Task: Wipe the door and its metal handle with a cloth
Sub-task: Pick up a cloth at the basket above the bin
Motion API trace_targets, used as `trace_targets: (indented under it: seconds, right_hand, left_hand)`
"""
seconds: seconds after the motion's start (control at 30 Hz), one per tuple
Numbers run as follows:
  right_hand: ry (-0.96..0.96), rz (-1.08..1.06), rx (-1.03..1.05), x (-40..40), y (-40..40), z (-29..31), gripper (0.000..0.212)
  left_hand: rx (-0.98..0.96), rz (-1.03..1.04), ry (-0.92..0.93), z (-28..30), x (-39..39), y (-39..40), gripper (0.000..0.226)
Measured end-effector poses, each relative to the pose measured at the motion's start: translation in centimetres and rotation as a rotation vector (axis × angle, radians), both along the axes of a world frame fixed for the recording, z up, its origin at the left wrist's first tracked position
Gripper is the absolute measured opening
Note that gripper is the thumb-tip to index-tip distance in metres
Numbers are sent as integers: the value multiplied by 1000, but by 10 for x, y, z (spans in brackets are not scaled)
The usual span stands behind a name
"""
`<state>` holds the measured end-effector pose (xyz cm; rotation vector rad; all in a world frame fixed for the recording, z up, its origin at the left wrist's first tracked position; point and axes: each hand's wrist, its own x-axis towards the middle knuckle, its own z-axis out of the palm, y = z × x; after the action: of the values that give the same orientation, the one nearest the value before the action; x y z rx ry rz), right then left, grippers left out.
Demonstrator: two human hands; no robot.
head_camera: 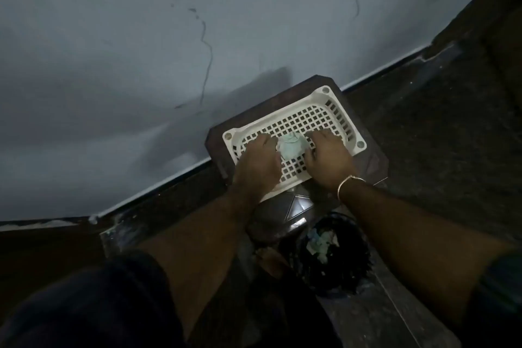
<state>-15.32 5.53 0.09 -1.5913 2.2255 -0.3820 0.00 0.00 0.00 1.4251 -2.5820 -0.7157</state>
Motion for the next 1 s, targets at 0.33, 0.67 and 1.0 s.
trace_targets:
  seconds: [0.33,0.67,1.0]
  right_hand:
    - [-119,-70,3,-18,-28,-40,25]
    - [-461,-287,17,-19,-40,-35,14]
    - [-1128,-493,-2,-5,-40,-14,11]
  left_hand:
    - [137,148,115,-46,-33,-21,49]
    - [324,329,308,-42,-42,-33,9]
    - [855,573,767,-16,-22,-28,30]
